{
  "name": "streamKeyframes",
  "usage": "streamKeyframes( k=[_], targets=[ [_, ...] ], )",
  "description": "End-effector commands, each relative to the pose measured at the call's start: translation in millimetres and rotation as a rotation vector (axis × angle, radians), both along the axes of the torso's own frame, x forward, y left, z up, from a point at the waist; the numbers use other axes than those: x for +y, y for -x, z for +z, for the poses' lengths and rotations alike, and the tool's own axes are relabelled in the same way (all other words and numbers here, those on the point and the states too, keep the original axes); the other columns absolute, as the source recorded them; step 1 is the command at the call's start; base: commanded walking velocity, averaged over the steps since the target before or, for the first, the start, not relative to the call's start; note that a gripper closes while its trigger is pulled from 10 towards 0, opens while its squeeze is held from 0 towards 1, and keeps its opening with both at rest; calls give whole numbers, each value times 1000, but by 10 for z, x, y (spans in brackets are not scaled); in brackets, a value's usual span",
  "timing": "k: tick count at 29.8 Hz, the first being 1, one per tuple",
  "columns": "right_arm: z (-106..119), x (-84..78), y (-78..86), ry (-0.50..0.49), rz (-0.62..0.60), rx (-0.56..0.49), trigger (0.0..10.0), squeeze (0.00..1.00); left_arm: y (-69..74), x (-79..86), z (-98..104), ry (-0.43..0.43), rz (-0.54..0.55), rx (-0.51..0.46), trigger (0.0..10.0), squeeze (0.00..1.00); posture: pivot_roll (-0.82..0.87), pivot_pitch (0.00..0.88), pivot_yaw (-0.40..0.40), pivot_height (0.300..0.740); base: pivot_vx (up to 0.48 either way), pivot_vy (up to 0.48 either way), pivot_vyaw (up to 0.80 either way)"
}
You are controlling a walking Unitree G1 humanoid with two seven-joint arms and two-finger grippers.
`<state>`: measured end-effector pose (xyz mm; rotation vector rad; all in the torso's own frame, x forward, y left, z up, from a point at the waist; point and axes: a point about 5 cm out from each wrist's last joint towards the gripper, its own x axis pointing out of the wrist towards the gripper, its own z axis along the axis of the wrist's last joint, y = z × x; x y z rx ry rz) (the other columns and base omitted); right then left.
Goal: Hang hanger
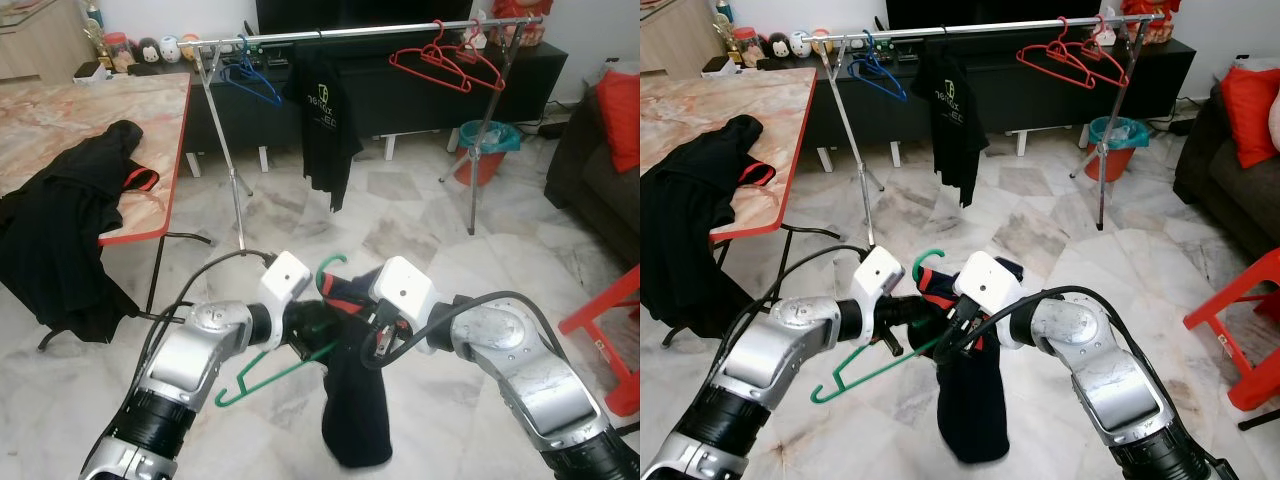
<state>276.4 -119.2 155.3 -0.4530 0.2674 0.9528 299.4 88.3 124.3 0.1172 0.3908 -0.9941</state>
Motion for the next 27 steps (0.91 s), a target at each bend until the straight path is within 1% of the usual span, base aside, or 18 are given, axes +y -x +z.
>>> streamKeyframes(
  k=[1, 2, 3, 4, 5, 6, 8, 13, 14, 17, 18, 19, 20, 21, 24, 25, 26, 27],
  targets=[
    [31, -8, -10, 0, 3, -10, 10000, 0, 41, 1, 27, -21, -56, -12, 10000, 0, 19, 25, 14, 740, 0, 0, 0],
    [29, -11, -3, 2, 7, -8, 10000, 0, 77, 33, -15, -91, -91, -23, 10000, 0, 20, 25, 13, 740, 0, 0, 0],
    [28, -12, -3, 2, 7, -7, 10000, 0, 79, 56, -42, -134, -96, -34, 10000, 0, 21, 25, 13, 740, 0, 0, 0],
    [28, -12, -3, 2, 7, -7, 10000, 0, 79, 56, -42, -134, -96, -34, 10000, 0, 21, 25, 13, 740, 0, 0, 0],
    [26, -14, -4, 5, 9, -6, 10000, 0, 106, 102, -92, -195, -130, -36, 10000, 0, 21, 25, 13, 740, 0, 0, 0],
    [26, -14, -4, 5, 10, -6, 10000, 0, 125, 118, -107, -211, -152, -34, 10000, 0, 21, 25, 13, 740, 0, 0, 0],
    [29, -18, -4, 7, 12, -6, 10000, 0, 200, 148, -86, -195, -221, -25, 10000, 0, 17, 25, 14, 740, 0, 0, 0],
    [15, -33, 10, 18, 20, 0, 10000, 0, 271, 206, -17, -153, -287, -25, 10000, 0, 20, 25, 14, 740, 0, 0, 0],
    [9, -39, 10, 21, 19, 2, 10000, 0, 150, 272, 27, -144, -189, -76, 10000, 0, 21, 25, 13, 740, 0, 0, 0],
    [6, -39, 6, 22, 19, 3, 10000, 0, -9, 331, 41, -150, -49, -100, 10000, 0, 21, 25, 13, 740, 0, 0, 0],
    [5, -38, 3, 22, 18, 3, 10000, 0, -4, 316, 56, -132, -64, -104, 10000, 0, 24, 24, 13, 740, 0, 0, 0],
    [3, -39, -3, 22, 16, 2, 10000, 0, 61, 276, 83, -102, -136, -105, 10000, 0, 23, 23, 12, 740, 0, 0, 0],
    [3, -40, -5, 22, 15, 1, 10000, 0, 87, 264, 91, -94, -161, -104, 10000, 0, 23, 24, 12, 740, 0, 0, 0],
    [7, -54, -23, 23, 2, -3, 10000, 0, 165, 222, 129, -39, -216, -90, 10000, 0, 23, 24, 12, 740, 0, 0, 0],
    [10, -62, -25, 28, 3, -4, 10000, 0, 248, 203, 181, 30, -274, -79, 10000, 0, 23, 24, 12, 740, 0, 0, 0],
    [10, -62, -24, 29, 4, -4, 10000, 0, 219, 211, 183, 17, -252, -109, 10000, 0, 23, 24, 12, 740, 0, 0, 0],
    [9, -62, -23, 30, 5, -4, 10000, 0, 150, 227, 166, -14, -193, -133, 10000, 0, 23, 24, 12, 740, 0, 0, 0],
    [7, -61, -19, 31, 9, -4, 10000, 0, 28, 259, 111, -75, -85, -141, 10000, 0, 27, 24, 10, 740, 0, 0, 0]
  ],
)
